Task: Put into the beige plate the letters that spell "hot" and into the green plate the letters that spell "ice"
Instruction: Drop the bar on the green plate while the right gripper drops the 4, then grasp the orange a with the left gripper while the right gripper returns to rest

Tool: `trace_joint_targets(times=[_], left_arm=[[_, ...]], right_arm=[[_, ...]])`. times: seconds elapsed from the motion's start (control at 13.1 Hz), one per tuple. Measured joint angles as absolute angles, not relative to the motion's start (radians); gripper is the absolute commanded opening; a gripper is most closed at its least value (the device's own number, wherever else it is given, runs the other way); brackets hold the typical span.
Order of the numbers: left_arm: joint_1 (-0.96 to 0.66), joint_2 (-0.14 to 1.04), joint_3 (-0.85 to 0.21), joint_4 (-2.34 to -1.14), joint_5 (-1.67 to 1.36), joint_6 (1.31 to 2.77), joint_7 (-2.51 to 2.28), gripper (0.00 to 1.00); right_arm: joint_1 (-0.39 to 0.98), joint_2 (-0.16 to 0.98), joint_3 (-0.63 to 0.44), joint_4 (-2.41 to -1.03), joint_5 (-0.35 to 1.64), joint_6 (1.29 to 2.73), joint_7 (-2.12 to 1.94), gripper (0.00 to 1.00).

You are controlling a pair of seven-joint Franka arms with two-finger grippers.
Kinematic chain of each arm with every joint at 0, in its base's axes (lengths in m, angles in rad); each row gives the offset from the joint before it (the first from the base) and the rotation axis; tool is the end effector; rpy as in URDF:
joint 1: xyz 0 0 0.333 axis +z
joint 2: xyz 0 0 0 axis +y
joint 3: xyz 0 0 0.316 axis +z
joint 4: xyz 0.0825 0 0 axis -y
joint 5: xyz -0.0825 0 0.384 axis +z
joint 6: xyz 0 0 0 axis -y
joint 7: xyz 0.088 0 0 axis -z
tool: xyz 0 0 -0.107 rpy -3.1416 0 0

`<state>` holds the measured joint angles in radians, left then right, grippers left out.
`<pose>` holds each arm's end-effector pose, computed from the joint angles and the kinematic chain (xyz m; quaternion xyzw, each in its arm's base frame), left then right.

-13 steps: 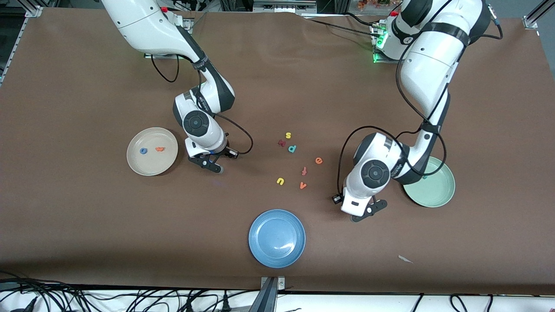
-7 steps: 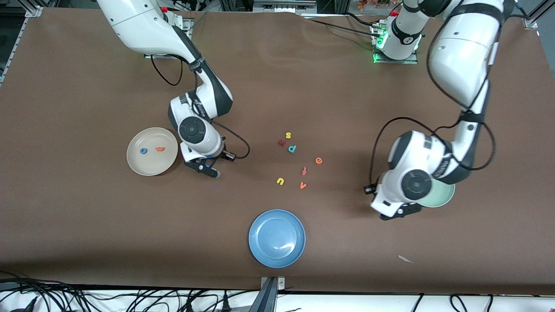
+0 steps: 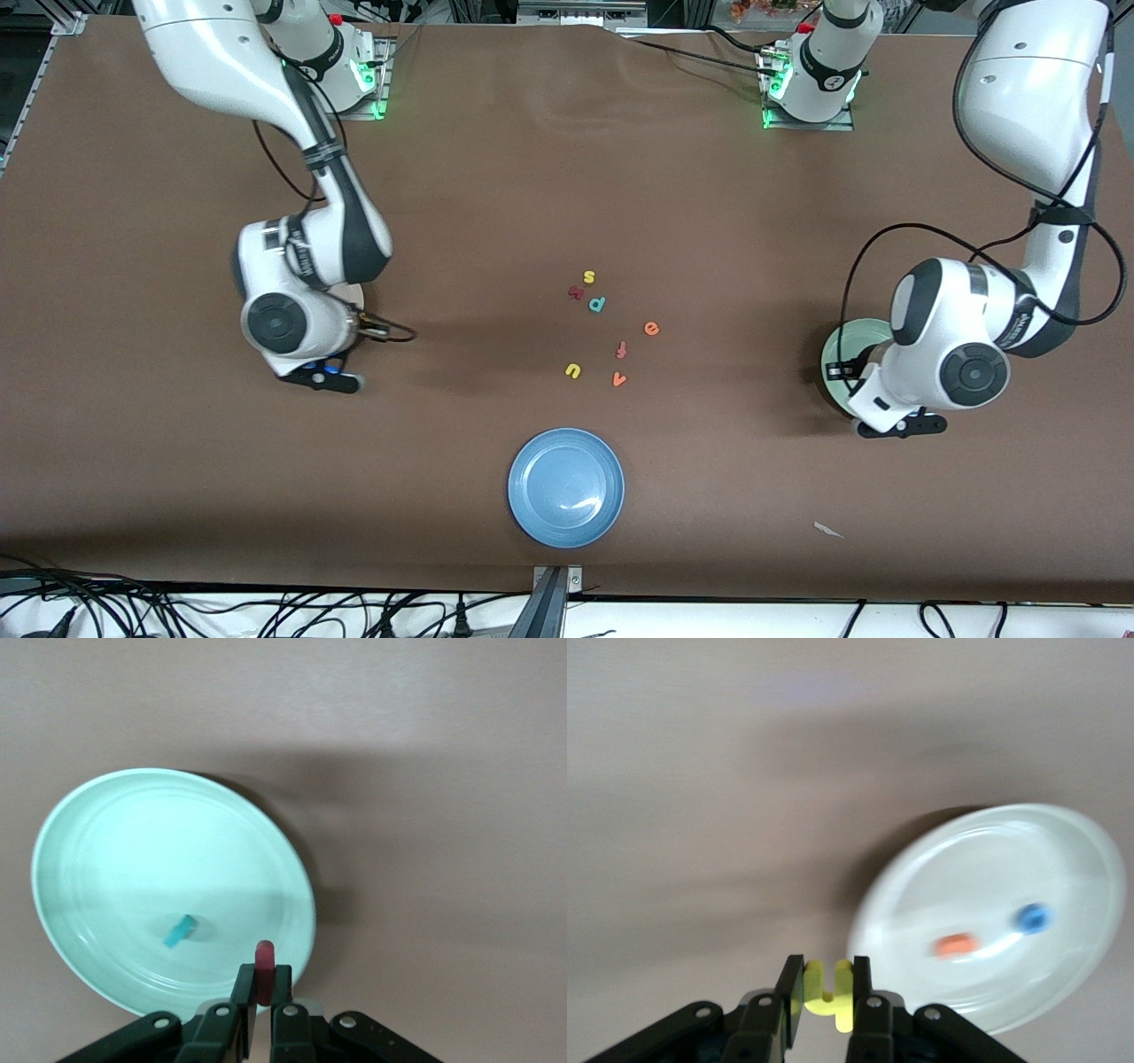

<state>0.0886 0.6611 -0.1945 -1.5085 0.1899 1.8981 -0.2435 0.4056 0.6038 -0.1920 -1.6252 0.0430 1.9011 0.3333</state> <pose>0.6792 -0.0391 0.2630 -0.9907 -0.0385 0.1219 0.0455 0.6328 0.1537 0.2528 0.9849 -0.0613 -0.1416 0.0784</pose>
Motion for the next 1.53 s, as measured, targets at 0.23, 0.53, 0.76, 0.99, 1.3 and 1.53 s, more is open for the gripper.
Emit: trace_joint_targets(times=[0.23,0.53,0.76,0.99,1.3,1.53], left_arm=[[0.138,0.633,-0.194,-1.631,0.212,2.047,-0.199,0.03],[0.167,0.624,-0.195,-1.778,0.278,2.224,-0.182,1.00],[0.168,0.595,-0.204,-1.783,0.278,2.209,-0.168,1.00],[0.168,0.560,-0.274,-1.784,0.260,2.188,-0.240,1.00],[0.159,0.559,-0.418,-1.795,0.258,2.187,-0.481,1.00],[0.105,0.559,-0.461,-1.805,0.258,2.189,-0.635,1.00]], right_arm=[[0.398,0.576,-0.286,-1.723,0.045,1.900,0.141,0.08],[0.397,0.550,-0.339,-1.902,0.047,2.015,0.021,0.10],[0.401,0.534,-0.337,-1.972,0.057,2.078,0.020,0.12],[0.406,0.524,-0.336,-1.978,0.097,2.075,0.020,0.46],[0.407,0.515,-0.336,-1.982,0.115,2.066,0.020,0.99],[0.408,0.466,-0.336,-1.957,0.116,2.031,0.020,0.99]])
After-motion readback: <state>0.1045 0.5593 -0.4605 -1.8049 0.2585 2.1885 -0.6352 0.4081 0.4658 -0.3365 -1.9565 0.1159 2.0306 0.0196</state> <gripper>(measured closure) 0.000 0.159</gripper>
